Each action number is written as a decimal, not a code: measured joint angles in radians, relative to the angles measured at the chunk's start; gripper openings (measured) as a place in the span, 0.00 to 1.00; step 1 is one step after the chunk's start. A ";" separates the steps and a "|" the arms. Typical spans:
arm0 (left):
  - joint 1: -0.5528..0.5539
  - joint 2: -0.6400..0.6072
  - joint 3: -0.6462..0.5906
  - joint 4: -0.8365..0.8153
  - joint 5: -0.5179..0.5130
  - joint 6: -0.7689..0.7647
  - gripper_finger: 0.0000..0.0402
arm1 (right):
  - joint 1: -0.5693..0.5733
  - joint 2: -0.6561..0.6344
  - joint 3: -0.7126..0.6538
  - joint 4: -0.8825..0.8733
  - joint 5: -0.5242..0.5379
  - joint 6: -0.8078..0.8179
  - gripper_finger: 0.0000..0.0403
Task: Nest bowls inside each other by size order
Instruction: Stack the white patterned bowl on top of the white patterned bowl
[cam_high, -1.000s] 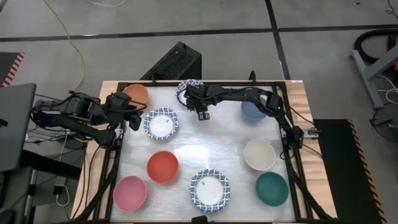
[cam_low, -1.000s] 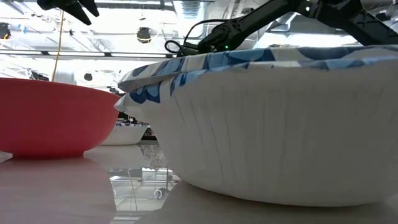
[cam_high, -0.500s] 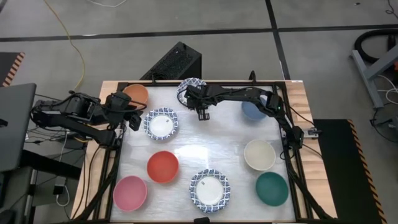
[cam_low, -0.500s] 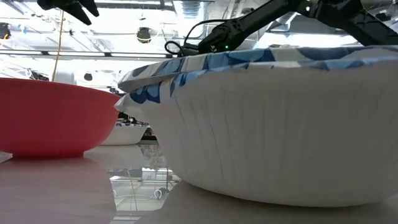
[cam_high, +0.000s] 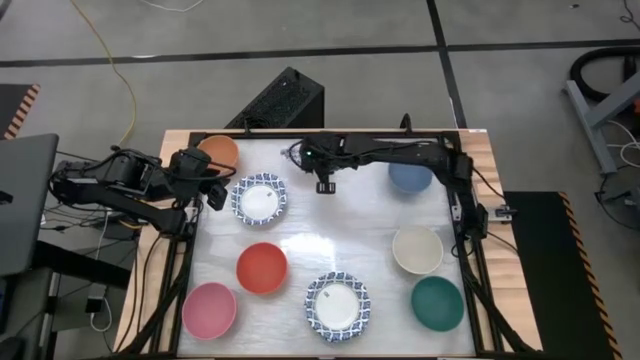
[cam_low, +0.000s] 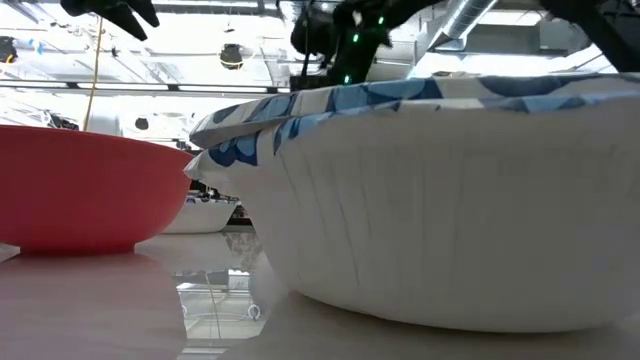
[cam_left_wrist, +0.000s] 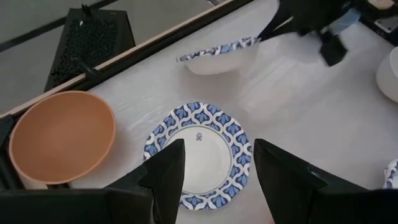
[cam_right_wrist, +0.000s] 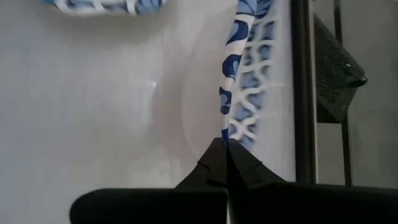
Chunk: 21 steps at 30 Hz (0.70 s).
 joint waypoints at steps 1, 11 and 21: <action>0.000 0.000 0.000 0.000 0.000 0.005 0.45 | 0.008 -0.014 0.000 -0.004 0.000 0.015 0.01; 0.000 0.000 0.000 0.000 0.000 0.024 0.45 | 0.152 -0.144 0.000 -0.056 0.051 0.152 0.01; 0.000 0.000 0.000 0.000 0.000 0.061 0.45 | 0.418 -0.217 0.000 -0.183 0.193 0.327 0.01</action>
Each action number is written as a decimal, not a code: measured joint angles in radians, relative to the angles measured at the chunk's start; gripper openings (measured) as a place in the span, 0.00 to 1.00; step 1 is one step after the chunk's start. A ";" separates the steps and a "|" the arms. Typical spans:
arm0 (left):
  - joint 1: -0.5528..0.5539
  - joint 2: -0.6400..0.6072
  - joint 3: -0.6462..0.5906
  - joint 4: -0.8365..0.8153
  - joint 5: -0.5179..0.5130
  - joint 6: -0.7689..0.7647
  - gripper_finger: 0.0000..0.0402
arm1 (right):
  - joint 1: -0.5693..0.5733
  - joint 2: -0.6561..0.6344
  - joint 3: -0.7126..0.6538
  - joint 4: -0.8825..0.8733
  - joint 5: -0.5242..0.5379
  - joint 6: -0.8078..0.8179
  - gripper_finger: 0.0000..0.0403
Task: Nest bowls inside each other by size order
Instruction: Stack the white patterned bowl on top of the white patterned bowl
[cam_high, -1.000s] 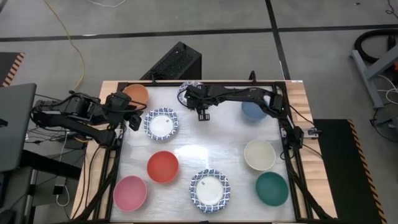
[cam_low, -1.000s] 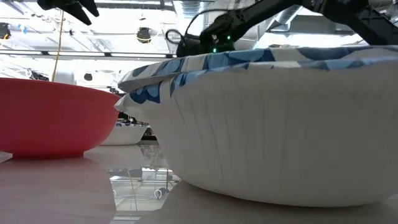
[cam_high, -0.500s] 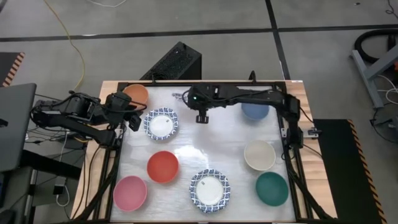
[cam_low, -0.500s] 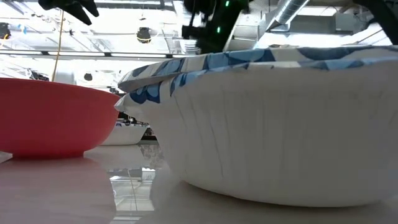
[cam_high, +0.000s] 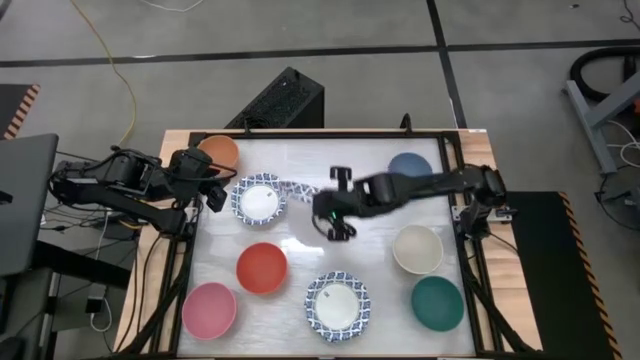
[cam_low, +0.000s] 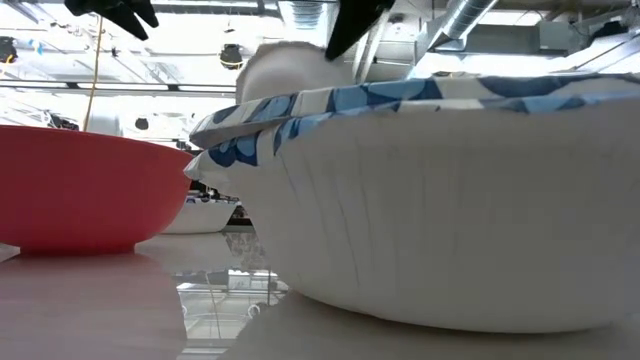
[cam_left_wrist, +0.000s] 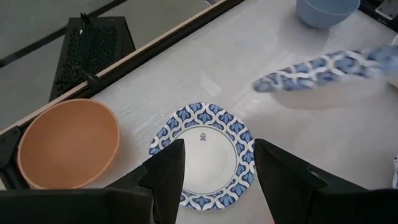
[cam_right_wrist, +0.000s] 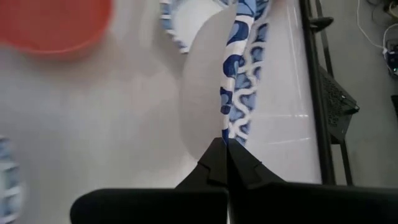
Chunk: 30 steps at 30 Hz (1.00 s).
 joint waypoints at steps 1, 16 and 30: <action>0.000 0.000 0.000 0.000 0.000 0.000 0.45 | 0.030 -0.001 0.000 -0.017 0.011 0.021 0.01; 0.000 0.000 0.000 0.035 -0.003 0.005 0.45 | 0.400 0.000 0.000 -0.187 0.266 0.311 0.01; 0.000 0.003 -0.088 0.074 -0.019 -0.047 0.45 | 0.502 0.001 0.000 -0.217 0.321 0.510 0.01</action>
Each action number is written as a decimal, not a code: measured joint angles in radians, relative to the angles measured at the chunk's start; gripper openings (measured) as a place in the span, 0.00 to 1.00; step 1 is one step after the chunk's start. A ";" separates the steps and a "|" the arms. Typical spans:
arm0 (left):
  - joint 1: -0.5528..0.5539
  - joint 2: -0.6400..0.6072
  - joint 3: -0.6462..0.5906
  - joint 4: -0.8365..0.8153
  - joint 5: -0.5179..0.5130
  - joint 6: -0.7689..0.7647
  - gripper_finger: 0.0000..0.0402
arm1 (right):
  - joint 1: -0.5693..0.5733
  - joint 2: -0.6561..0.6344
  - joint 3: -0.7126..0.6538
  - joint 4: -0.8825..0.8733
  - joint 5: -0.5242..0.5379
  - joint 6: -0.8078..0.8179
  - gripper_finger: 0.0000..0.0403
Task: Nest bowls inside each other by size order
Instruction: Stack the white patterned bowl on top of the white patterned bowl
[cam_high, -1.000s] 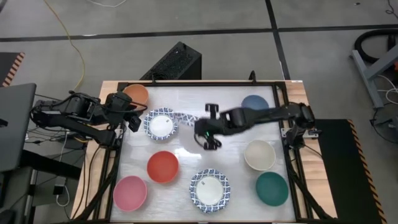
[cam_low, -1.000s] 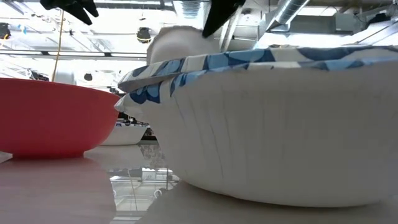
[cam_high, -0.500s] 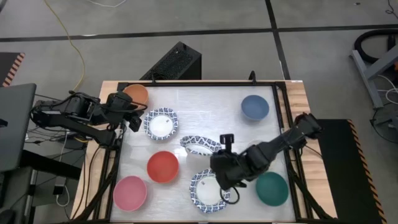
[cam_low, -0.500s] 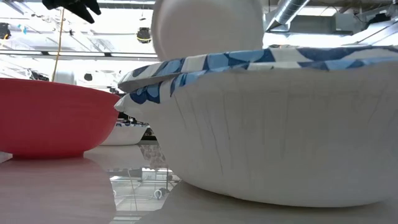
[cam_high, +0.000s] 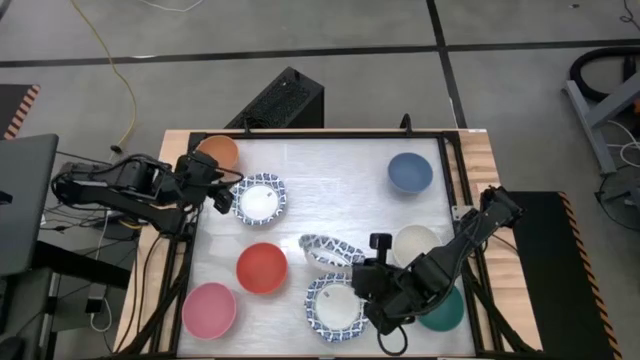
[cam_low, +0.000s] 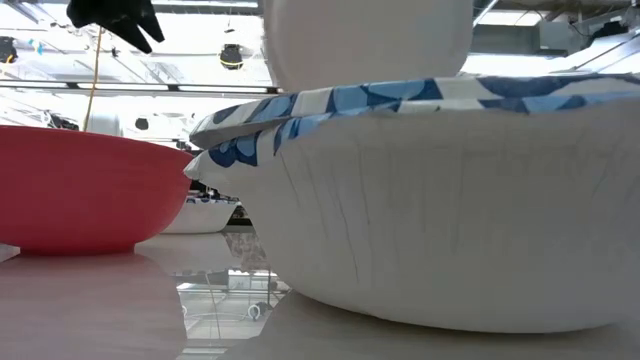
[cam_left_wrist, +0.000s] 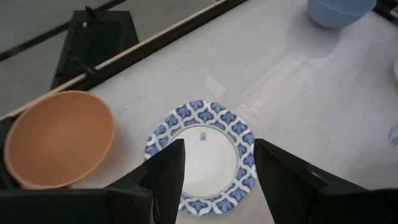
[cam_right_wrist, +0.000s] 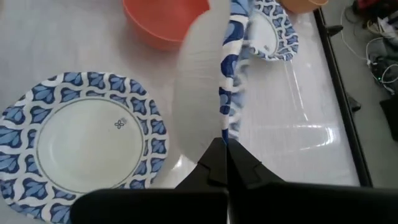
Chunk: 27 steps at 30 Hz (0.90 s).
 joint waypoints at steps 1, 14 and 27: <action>0.000 -0.001 -0.004 0.014 0.011 0.001 0.45 | 0.000 0.000 0.000 0.000 0.009 0.000 0.01; -0.025 -0.002 -0.006 0.147 0.070 0.005 0.45 | 0.036 0.001 0.000 -0.047 -0.005 -0.034 0.01; -0.085 -0.002 -0.006 0.262 0.081 0.001 0.45 | 0.076 0.001 0.000 -0.080 -0.032 -0.140 0.01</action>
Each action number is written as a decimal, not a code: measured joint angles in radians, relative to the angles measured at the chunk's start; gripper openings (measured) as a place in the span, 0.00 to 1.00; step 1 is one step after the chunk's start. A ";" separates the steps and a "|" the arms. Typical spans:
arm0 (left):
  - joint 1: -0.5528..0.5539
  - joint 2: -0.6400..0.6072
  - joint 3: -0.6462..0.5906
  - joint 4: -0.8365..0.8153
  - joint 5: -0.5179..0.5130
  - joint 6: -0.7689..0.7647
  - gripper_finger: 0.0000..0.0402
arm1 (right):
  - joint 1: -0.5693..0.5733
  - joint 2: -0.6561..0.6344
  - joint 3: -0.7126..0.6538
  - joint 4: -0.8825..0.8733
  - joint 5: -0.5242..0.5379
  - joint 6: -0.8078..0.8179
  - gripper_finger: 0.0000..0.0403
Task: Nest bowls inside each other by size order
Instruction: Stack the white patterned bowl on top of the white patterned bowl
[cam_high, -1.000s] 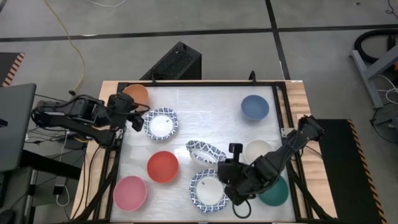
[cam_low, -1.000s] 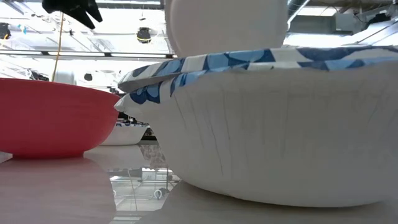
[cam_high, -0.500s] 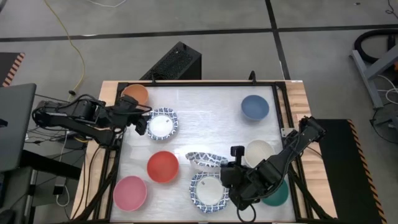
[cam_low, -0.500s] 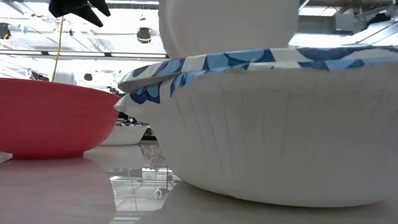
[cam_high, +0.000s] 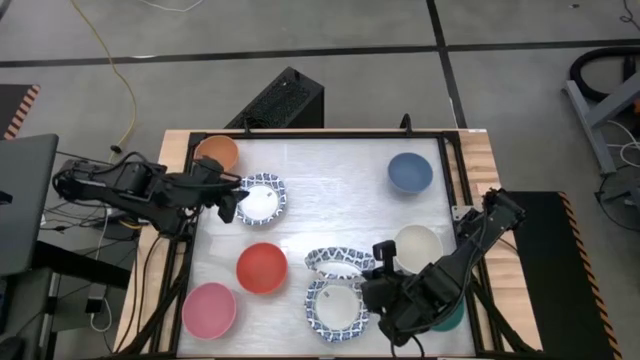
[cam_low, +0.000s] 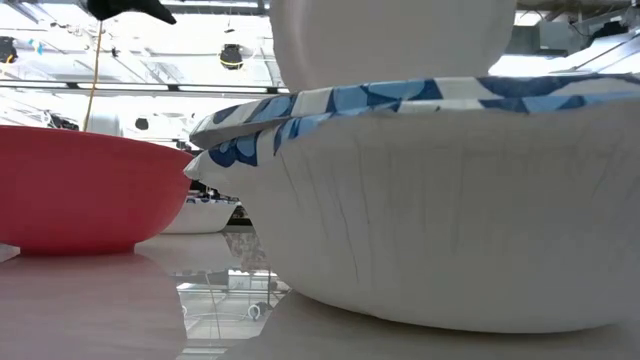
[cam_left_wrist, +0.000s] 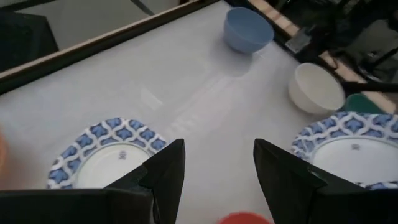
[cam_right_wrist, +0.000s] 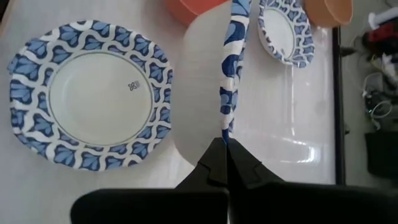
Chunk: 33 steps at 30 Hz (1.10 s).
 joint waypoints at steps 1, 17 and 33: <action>-0.005 0.000 0.000 0.003 0.000 -0.007 0.45 | 0.000 0.000 0.000 0.001 0.002 -0.015 0.01; -0.097 0.000 0.000 0.005 -0.011 -0.067 0.45 | 0.040 0.193 0.080 -0.031 0.177 -0.287 0.01; -0.098 0.000 0.000 0.005 -0.048 -0.067 0.45 | 0.130 0.390 0.226 -0.239 0.169 -0.138 0.01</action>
